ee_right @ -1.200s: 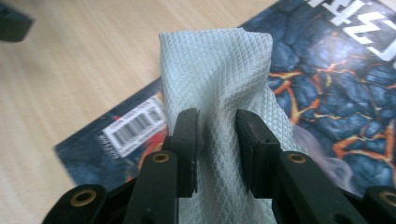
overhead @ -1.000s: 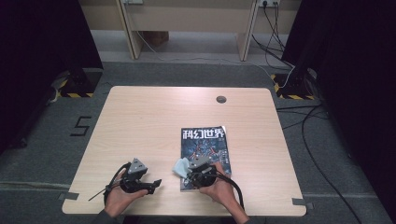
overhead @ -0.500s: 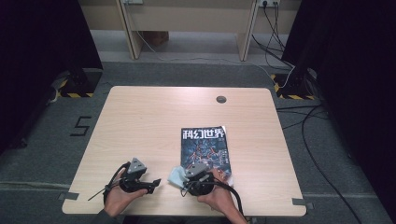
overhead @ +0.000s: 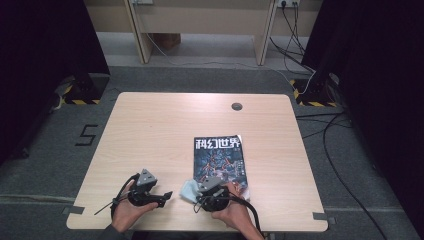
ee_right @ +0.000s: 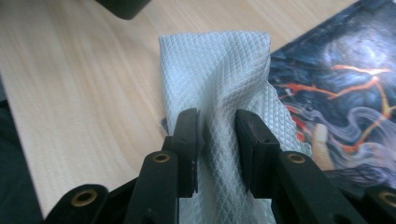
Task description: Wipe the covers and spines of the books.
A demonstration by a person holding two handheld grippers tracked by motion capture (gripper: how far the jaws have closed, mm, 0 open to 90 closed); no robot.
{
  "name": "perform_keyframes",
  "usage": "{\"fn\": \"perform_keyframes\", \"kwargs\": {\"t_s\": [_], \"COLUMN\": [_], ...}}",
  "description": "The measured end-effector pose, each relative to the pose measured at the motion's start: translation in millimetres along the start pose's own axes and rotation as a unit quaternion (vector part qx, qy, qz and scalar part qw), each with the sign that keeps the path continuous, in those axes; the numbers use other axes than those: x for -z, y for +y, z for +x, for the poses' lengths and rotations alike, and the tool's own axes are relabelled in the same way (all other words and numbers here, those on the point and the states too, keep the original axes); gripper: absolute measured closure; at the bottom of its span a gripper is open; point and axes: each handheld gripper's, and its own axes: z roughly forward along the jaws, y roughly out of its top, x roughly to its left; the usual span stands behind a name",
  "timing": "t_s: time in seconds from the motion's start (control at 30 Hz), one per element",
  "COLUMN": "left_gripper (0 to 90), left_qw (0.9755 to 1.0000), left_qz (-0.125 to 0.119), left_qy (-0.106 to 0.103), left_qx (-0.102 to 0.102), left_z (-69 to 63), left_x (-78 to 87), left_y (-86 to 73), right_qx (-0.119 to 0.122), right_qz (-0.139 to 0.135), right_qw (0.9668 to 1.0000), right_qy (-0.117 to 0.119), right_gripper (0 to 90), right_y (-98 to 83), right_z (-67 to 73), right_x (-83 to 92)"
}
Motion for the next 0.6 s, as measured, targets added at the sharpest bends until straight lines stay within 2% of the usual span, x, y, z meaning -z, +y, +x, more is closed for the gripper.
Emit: {"fn": "perform_keyframes", "kwargs": {"t_s": [0.23,0.4,0.47,0.6], "left_gripper": [23.2,23.1,23.1,23.1], "left_qw": [1.0,1.0,1.0,1.0], "left_qz": [0.0,0.0,0.0,0.0], "left_qy": [-0.001,0.0,-0.002,-0.001], "left_qx": [0.001,0.001,0.002,0.0], "left_z": [-1.0,-0.5,-0.6,-1.2], "left_x": [-0.5,-0.7,-0.2,-0.5], "left_y": [-0.3,-0.2,-0.9,-0.2], "right_qx": [0.002,-0.001,-0.008,-0.043], "right_qz": [0.002,0.002,0.003,-0.001], "right_qw": [1.0,0.9999,1.0,0.9991], "right_qy": [0.008,0.01,0.005,0.0], "right_gripper": [70.4,70.5,70.7,70.7], "right_y": [0.9,0.1,-1.7,-7.6], "right_z": [4.3,-2.0,-9.3,-24.0], "right_x": [-0.4,0.3,2.0,5.4]}}
